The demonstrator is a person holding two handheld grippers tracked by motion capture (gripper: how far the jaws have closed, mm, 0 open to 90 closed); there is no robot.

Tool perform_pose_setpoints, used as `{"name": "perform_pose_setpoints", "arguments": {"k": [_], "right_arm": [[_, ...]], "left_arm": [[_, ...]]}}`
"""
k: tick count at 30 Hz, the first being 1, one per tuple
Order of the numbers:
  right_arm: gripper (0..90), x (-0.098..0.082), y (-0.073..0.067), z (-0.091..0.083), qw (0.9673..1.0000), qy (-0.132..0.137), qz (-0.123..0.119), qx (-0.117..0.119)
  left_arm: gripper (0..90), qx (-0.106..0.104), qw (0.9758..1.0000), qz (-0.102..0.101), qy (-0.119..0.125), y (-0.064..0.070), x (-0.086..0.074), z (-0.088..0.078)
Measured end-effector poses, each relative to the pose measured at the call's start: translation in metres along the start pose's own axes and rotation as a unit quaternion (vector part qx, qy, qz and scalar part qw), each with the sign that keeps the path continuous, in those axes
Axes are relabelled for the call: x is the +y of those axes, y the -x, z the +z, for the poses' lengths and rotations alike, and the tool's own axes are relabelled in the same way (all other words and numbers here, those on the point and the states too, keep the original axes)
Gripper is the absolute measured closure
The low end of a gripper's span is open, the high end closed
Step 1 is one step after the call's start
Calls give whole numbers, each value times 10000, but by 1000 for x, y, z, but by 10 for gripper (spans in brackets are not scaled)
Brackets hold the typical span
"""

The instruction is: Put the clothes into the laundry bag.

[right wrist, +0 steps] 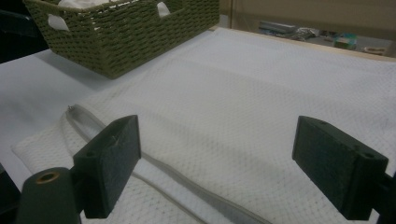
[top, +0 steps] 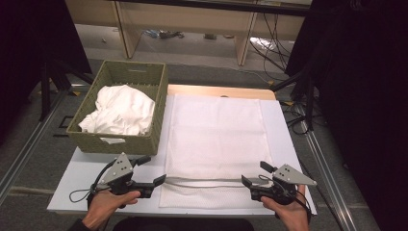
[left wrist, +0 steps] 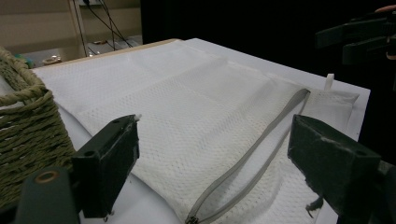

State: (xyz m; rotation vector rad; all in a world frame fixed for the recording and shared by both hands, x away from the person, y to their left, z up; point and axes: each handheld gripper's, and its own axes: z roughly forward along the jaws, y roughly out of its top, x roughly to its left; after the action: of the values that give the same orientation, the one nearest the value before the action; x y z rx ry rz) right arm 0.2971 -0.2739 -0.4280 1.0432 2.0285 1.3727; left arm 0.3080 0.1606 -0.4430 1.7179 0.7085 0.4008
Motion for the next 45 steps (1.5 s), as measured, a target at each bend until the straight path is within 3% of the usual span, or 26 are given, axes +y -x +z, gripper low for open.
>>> {"name": "perform_pose_setpoints", "arguments": {"k": [5,11,14,16,17,18,26,27,28,29,32,34,42,43,45], "right_arm": [[166,0,0,0,10000,-14,3,-20],[166,-1,-2,3,9999,-107,91,16],[164,-1,-1,4,9995,-308,-30,18],[164,-1,-1,4,9995,-297,-52,7],[164,-2,0,7,9994,-284,-5,172],[164,-2,1,6,9992,-374,-78,67],[165,-2,0,9,9981,-588,-146,90],[168,-2,2,11,9978,-587,-284,120],[179,-2,0,13,9973,-669,-219,216],[192,-2,2,16,9964,-705,-381,278],[189,-2,2,27,9925,-1015,-612,314],[191,-3,3,32,9907,-1155,-657,288],[240,0,7,52,9851,-1462,-834,355],[242,0,6,57,9828,-1570,-839,486],[239,0,7,60,9818,-1599,-901,499]], "left_arm": [[160,-86,9999,-51,-14,3,-1,1],[159,-114,9999,38,-52,5,0,2],[157,-90,9999,64,-64,6,0,2],[157,-107,9999,13,-79,7,0,2],[157,-126,9998,91,-84,7,1,3],[157,-182,9998,66,-80,7,0,5],[157,-128,9998,98,-117,7,0,4],[158,-56,9998,52,-188,7,0,3],[159,-24,9997,37,-226,7,-1,4],[160,-18,9996,70,-263,6,-1,4],[170,-73,9994,-122,-320,7,-1,3],[170,-60,9993,-180,-334,7,-1,2],[169,30,9985,-19,-548,2,-2,-2],[169,3,9986,-38,-530,2,-2,-2],[176,5,9984,-128,-558,2,-2,-2]]}}
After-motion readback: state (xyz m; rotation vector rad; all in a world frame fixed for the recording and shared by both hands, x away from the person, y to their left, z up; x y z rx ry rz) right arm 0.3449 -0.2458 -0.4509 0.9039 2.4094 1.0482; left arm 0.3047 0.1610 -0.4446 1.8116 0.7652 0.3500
